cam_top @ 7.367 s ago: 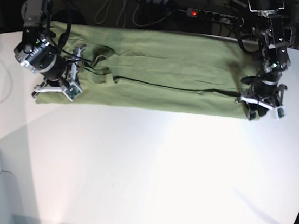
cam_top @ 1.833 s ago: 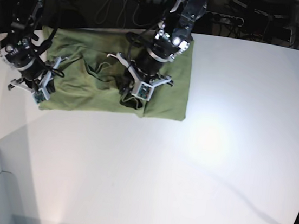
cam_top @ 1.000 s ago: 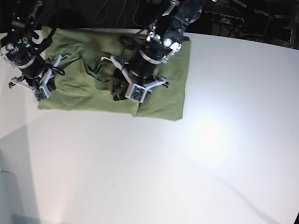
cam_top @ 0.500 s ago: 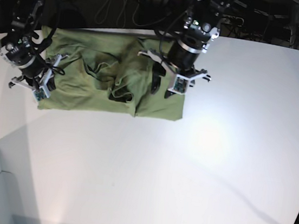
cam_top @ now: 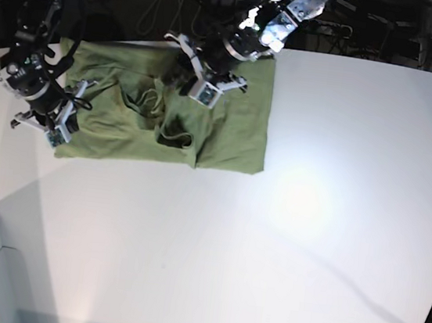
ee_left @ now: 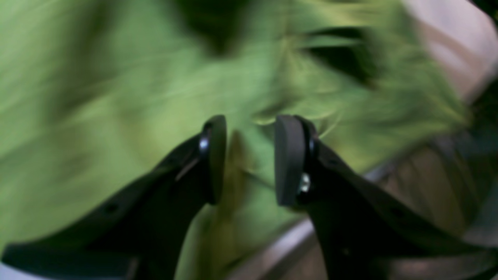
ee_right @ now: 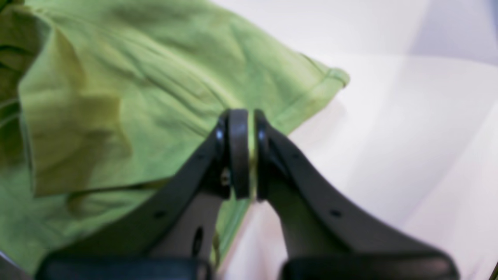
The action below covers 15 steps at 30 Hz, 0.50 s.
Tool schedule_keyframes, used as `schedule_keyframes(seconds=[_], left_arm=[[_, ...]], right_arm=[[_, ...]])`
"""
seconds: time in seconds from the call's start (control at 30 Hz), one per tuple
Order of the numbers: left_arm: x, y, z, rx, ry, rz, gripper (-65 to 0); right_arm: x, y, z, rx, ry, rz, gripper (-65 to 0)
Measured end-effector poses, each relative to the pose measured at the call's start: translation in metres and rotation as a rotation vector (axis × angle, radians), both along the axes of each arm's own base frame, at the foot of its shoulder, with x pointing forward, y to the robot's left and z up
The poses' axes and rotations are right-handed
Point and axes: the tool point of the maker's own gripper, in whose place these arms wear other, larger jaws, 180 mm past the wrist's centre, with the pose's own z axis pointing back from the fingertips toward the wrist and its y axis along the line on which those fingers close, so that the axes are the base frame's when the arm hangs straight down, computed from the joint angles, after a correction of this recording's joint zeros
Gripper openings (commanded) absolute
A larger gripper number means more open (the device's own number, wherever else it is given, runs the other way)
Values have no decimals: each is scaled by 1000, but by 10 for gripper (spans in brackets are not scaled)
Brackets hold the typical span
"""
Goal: Fold the T-shirt properly
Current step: 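Lay the carried end onto the strip's middle and open the left gripper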
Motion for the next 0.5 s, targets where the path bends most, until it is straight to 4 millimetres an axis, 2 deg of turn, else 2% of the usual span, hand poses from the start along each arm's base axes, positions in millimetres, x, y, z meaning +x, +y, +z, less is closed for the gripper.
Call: schedule_keyframes(seconds=[0.1, 0.2, 0.3, 0.4, 0.5], left_arm=[[1, -27, 17, -27, -62, -101, -451], [8, -29, 27, -41, -93, -104, -451], [18, -9, 38, -38, -118, -61, -451], [35, 31, 44, -6, -145, 42, -451], [49, 62, 49, 13, -167, 127, -451]], right_arm=[[-1, -9, 1, -8, -2, -28, -645], [-1, -10, 2, -8, -3, -30, -645], [-1, -13, 2, -16, -2, -28, -644], [-2, -19, 3, -34, 1, -28, -644], [-1, -19, 4, -33, -3, -27, -644]])
